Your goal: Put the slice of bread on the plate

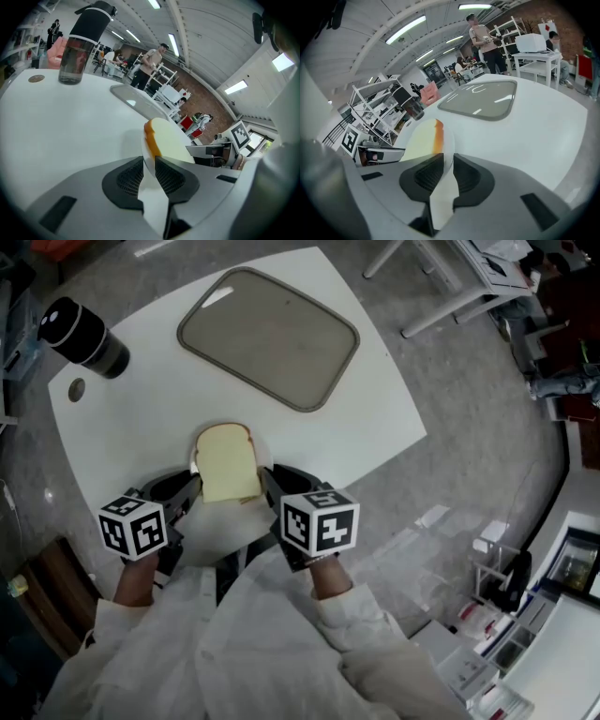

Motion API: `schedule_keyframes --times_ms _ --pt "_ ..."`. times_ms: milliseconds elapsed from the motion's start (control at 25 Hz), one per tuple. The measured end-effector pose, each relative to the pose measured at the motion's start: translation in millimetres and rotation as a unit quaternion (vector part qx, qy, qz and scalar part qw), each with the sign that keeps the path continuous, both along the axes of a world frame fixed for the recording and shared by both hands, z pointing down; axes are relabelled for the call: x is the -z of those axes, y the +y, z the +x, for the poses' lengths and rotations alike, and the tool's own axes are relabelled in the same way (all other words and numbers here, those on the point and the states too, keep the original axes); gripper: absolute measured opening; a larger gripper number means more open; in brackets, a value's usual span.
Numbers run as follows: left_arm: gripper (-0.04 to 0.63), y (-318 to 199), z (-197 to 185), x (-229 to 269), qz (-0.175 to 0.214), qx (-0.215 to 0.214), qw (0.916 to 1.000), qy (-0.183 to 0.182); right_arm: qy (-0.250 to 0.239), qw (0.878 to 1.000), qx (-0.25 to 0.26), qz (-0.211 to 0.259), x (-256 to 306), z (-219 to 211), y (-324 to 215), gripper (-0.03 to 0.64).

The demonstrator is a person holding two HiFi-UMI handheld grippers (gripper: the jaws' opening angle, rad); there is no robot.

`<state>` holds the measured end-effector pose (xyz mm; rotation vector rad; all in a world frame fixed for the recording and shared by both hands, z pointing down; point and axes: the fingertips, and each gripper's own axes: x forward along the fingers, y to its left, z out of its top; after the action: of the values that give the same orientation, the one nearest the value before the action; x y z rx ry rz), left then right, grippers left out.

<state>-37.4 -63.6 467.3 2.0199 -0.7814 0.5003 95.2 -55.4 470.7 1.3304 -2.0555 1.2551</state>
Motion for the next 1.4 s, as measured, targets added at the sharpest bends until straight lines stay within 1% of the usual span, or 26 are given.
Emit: schedule_keyframes --times_ms 200,360,640,920,1120,1400 --pt "0.081 -37.4 34.0 1.4 0.009 0.021 0.9997 -0.006 -0.005 1.000 0.021 0.005 4.3 35.5 -47.0 0.072" --pt "0.081 -72.4 54.0 6.7 0.020 0.041 0.9989 -0.010 -0.014 0.999 0.038 0.011 6.4 54.3 -82.6 0.072" --pt "0.081 -138.6 78.3 14.1 0.043 0.068 0.9967 -0.013 -0.015 0.998 0.051 0.034 13.9 79.1 -155.1 0.072" --pt "0.081 -192.6 90.0 11.1 0.056 0.087 0.9945 -0.020 -0.019 0.998 0.041 0.047 16.5 91.2 -213.1 0.064" --pt "0.081 -221.6 95.9 6.7 0.065 0.083 0.9940 -0.030 -0.018 0.998 0.042 0.045 10.9 96.4 -243.0 0.064" --pt "0.081 -245.5 108.6 0.3 0.081 0.053 0.9929 -0.069 -0.001 0.998 0.040 0.040 1.0 109.0 -262.4 0.064"
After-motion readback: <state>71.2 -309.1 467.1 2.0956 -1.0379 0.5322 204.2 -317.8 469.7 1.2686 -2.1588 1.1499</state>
